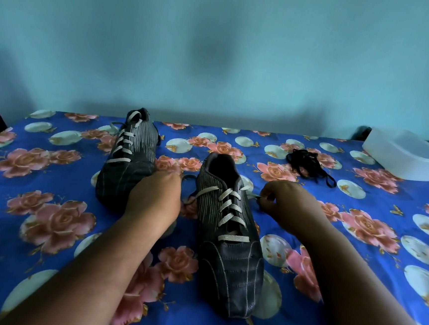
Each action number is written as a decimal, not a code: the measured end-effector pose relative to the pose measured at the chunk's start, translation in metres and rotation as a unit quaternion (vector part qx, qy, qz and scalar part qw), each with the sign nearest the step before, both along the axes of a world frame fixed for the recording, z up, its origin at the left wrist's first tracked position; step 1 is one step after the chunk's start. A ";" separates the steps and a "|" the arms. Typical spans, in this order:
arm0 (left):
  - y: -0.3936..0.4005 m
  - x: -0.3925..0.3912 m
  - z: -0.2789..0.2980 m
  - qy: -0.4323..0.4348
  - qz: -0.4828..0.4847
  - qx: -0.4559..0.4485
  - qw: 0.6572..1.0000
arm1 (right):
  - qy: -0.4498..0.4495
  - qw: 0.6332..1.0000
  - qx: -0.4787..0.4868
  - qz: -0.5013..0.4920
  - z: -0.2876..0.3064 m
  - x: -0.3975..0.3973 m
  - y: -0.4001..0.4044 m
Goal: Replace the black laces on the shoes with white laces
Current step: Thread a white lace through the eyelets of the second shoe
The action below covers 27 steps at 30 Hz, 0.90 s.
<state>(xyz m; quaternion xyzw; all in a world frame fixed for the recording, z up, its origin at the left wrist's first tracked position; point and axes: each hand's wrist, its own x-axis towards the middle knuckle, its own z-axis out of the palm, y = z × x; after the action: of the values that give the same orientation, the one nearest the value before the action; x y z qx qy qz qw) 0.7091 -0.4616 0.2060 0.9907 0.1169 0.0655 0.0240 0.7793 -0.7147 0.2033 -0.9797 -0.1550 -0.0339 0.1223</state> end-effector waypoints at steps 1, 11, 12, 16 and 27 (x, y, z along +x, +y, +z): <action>0.002 0.000 -0.001 -0.009 -0.008 -0.013 1.000 | -0.009 1.000 0.026 -0.005 0.000 0.000 0.000; 0.023 -0.006 0.012 0.135 -0.106 -0.211 0.962 | -0.023 0.990 0.141 0.003 -0.004 0.003 -0.003; 0.021 -0.006 0.011 0.125 -0.099 -0.201 0.966 | -0.029 0.988 0.153 0.005 -0.004 0.003 -0.003; 0.008 -0.004 -0.001 0.038 -0.061 -0.110 0.991 | -0.064 0.978 0.200 0.007 -0.003 0.003 0.000; -0.002 -0.002 -0.002 -0.036 -0.023 -0.041 0.998 | -0.188 0.881 0.430 0.065 0.010 -0.018 0.049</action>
<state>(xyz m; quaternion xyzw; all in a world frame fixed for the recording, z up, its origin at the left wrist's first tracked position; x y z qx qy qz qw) 0.7072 -0.4634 0.2039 0.9883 0.0953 0.0961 0.0699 0.7609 -0.6661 0.2129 -0.7939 -0.2087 -0.2731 0.5017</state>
